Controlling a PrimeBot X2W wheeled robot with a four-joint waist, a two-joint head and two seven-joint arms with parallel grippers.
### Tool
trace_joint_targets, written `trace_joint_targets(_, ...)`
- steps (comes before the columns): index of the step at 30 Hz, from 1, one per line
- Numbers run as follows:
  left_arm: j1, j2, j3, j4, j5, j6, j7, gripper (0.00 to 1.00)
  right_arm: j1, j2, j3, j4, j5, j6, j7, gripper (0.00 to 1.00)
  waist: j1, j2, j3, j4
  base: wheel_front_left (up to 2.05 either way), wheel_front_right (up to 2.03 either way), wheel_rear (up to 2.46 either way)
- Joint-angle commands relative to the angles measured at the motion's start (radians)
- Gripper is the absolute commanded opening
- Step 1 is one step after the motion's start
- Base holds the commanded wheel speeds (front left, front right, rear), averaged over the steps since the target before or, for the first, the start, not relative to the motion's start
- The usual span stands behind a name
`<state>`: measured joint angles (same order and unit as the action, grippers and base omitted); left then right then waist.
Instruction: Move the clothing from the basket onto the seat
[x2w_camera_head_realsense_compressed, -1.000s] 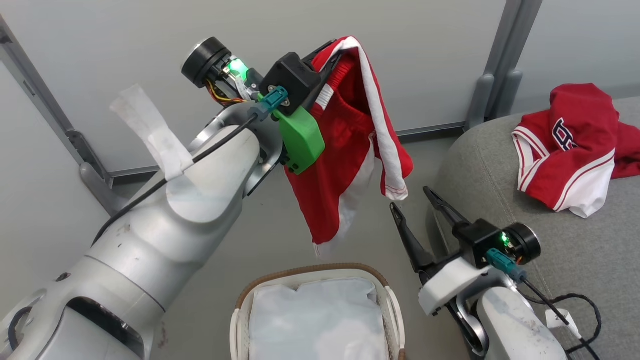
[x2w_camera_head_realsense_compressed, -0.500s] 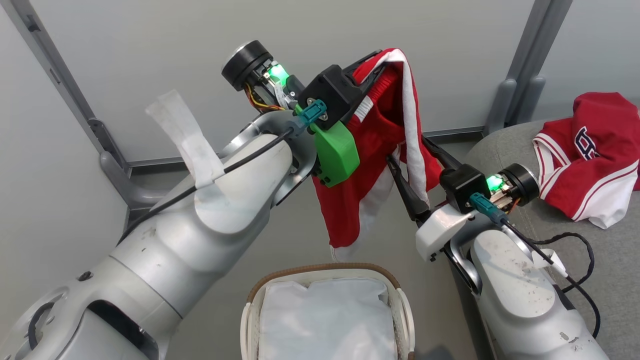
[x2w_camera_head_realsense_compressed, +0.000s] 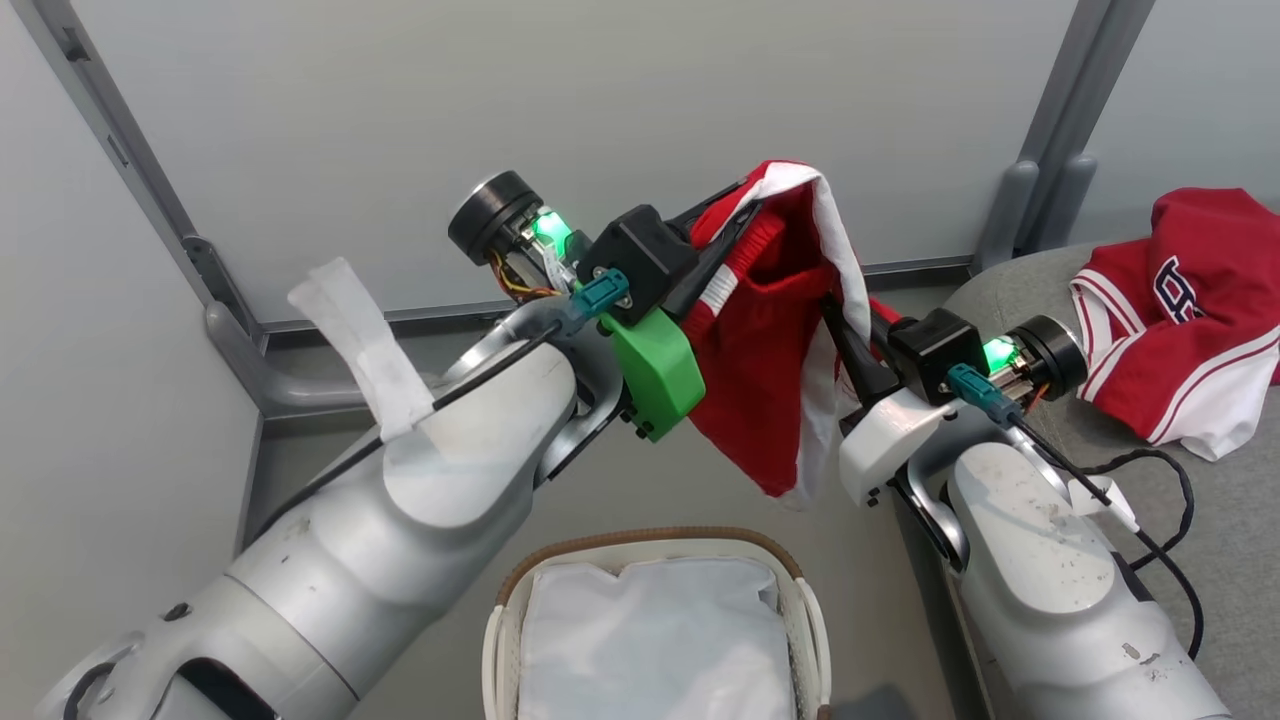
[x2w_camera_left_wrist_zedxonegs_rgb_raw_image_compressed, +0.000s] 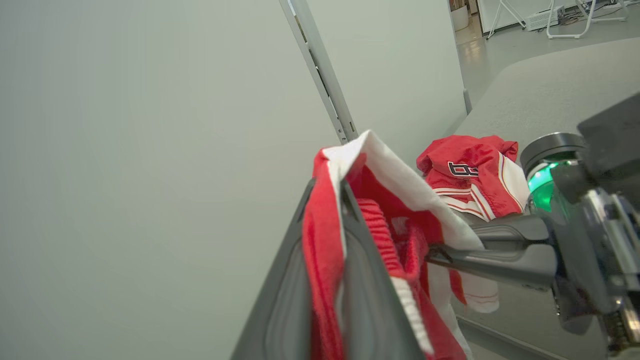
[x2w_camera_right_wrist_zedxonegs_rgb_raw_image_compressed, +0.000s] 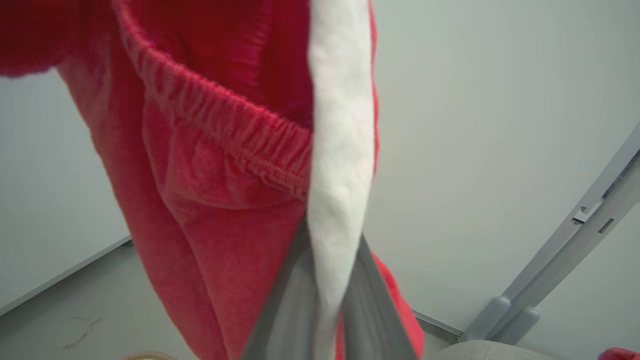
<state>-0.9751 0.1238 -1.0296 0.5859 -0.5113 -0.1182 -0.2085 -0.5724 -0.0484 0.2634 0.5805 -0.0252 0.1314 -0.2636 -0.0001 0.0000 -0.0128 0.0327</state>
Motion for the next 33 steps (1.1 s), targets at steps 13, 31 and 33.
trace_joint_targets(13, 0.246, 0.026, 0.083, -0.027, -0.095, 0.043, -0.057, 1.0, 0.019, -0.004, -0.101, -0.068, -0.033, -0.001, -0.002, 0.0, 0.0001, 0.0, -0.003, -0.025, 0.0, 0.0, 0.0)
trace_joint_targets(31, 0.553, -0.001, 0.231, -0.047, -0.036, 0.042, -0.057, 1.0, 0.055, -0.004, -0.17, -0.131, -0.056, -0.001, -0.002, 0.0, 0.0001, 0.0, 0.0, -0.063, 0.0, 0.0, 0.0)
trace_joint_targets(33, 0.573, -0.005, 0.246, -0.049, -0.017, 0.042, -0.057, 1.0, 0.058, -0.004, -0.171, -0.133, -0.053, -0.001, -0.002, 0.0, 0.0001, 0.0, 0.002, -0.073, 0.0, 0.0, 0.0)
